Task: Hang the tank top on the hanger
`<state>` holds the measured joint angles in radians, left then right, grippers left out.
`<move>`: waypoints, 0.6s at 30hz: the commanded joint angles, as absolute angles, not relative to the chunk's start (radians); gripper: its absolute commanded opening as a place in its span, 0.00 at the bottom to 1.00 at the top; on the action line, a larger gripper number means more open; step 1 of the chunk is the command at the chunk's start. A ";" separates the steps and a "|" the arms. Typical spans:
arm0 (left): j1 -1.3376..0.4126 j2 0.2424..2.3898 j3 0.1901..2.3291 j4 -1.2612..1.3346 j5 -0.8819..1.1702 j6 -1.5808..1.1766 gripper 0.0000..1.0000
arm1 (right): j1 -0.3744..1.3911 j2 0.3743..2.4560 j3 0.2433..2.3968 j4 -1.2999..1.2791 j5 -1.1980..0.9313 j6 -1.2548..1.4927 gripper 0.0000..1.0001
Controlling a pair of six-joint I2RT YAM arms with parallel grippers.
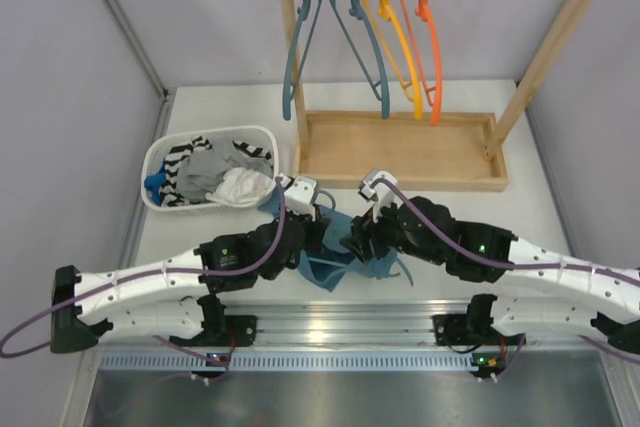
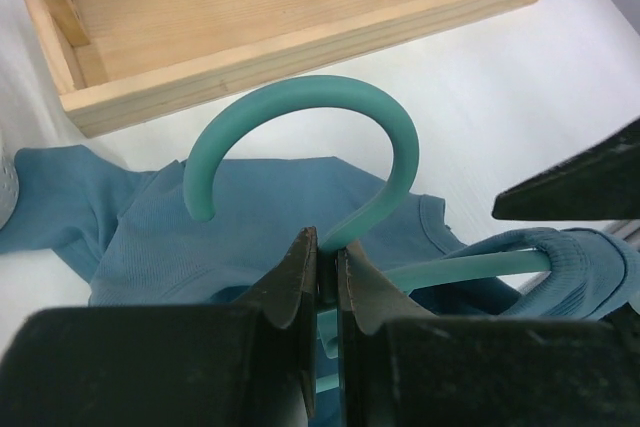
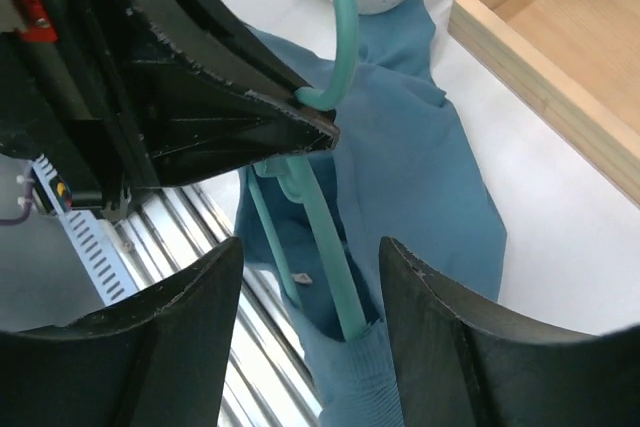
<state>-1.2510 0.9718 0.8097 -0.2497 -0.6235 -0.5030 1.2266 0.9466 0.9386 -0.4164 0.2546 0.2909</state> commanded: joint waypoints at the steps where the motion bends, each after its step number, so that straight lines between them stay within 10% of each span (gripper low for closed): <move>1: -1.258 0.925 0.874 -0.261 -0.583 -0.453 0.00 | 1.163 0.936 0.963 -0.316 0.073 0.236 0.57; 11: -1.259 0.893 0.904 -0.259 -0.558 -0.397 0.00 | 1.106 1.020 0.969 -0.294 -0.126 0.281 0.55; 18: -1.262 0.888 0.899 -0.223 -0.542 -0.359 0.00 | 1.108 0.997 0.936 -0.261 -0.135 0.324 0.33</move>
<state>-1.2560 0.9092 0.8570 -0.2920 -0.5526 -0.3901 1.1156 1.0245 0.9360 -0.3504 -0.0971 0.2943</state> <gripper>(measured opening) 0.097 0.363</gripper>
